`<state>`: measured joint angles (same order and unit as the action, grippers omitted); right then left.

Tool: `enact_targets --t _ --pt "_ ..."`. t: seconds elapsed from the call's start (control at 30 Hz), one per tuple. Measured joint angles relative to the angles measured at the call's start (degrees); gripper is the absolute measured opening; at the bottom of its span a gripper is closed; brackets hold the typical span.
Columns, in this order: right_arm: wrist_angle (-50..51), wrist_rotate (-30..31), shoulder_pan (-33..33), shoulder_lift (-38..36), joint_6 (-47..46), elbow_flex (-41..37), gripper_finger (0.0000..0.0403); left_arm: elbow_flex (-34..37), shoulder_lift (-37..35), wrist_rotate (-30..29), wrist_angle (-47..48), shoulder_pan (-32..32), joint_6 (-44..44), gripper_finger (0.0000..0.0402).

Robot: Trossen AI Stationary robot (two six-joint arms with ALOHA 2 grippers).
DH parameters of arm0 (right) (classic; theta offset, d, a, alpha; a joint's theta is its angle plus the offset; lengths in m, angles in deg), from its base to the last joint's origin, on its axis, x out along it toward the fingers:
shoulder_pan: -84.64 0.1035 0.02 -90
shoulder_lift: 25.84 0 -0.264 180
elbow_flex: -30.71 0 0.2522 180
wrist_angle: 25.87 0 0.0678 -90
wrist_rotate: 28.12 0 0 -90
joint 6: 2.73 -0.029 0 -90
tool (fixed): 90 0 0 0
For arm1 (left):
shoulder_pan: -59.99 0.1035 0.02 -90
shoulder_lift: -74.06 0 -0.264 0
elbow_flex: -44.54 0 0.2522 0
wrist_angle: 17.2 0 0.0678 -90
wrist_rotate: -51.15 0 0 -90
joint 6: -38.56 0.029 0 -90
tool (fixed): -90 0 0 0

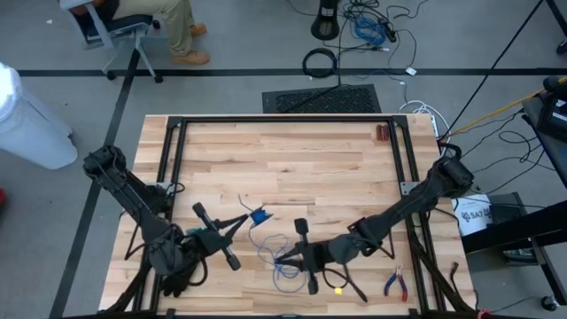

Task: Coil cords
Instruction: Uncoil the blue wire from the spool

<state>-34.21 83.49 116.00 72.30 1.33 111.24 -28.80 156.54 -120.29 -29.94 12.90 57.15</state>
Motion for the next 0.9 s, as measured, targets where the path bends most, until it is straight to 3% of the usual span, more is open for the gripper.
enact_targets --t 0.3,0.63,0.9 --pt "7.6 -0.3 -1.0 0.3 -1.6 0.0 0.0000 0.0 0.0 6.0 -3.0 -0.6 -0.2 0.0002" --pt "20.4 7.3 -1.2 0.2 -5.5 0.0 0.0000 0.0 0.0 15.6 -4.6 -0.7 0.2 0.0002" --pt "27.2 6.7 -2.4 0.1 -11.3 0.0 0.0018 0.0 -0.8 16.4 -4.6 -1.4 0.3 0.0002"
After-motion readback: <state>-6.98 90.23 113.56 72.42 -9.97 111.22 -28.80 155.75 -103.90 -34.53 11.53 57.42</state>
